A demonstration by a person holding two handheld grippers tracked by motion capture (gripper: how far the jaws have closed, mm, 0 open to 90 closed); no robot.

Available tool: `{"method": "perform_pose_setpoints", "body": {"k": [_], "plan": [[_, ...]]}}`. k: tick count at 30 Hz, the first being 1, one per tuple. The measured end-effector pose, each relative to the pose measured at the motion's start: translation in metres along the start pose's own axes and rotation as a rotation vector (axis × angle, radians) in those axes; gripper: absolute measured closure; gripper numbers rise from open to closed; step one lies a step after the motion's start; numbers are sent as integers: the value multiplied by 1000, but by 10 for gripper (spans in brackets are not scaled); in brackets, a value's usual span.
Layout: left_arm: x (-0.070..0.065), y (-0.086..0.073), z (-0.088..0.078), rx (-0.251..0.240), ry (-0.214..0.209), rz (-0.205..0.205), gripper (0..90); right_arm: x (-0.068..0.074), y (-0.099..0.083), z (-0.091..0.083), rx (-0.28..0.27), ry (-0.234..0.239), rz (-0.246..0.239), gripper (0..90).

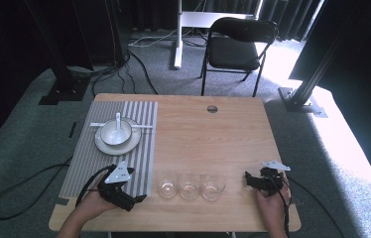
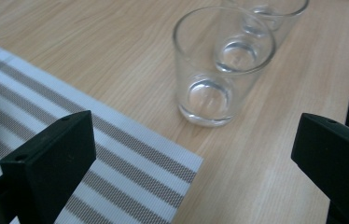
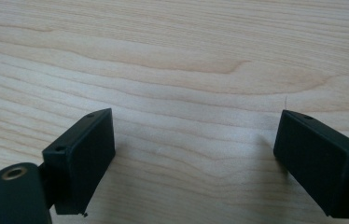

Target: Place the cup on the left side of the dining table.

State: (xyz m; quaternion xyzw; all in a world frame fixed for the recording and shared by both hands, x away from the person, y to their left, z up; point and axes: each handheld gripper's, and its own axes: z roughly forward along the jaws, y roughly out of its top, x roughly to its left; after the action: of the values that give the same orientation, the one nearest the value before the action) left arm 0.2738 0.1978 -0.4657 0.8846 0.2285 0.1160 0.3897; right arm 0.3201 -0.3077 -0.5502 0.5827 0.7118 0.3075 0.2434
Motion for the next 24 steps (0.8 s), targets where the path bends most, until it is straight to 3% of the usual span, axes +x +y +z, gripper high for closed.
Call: {"method": "perform_pose_setpoints", "body": {"k": [15, 24], "plan": [[-4, 19, 19, 19, -35, 36, 2, 0, 0, 0, 0, 0, -1, 120], [-7, 33, 27, -2, -53, 47, 2, 0, 0, 0, 0, 0, -1, 120]]}}
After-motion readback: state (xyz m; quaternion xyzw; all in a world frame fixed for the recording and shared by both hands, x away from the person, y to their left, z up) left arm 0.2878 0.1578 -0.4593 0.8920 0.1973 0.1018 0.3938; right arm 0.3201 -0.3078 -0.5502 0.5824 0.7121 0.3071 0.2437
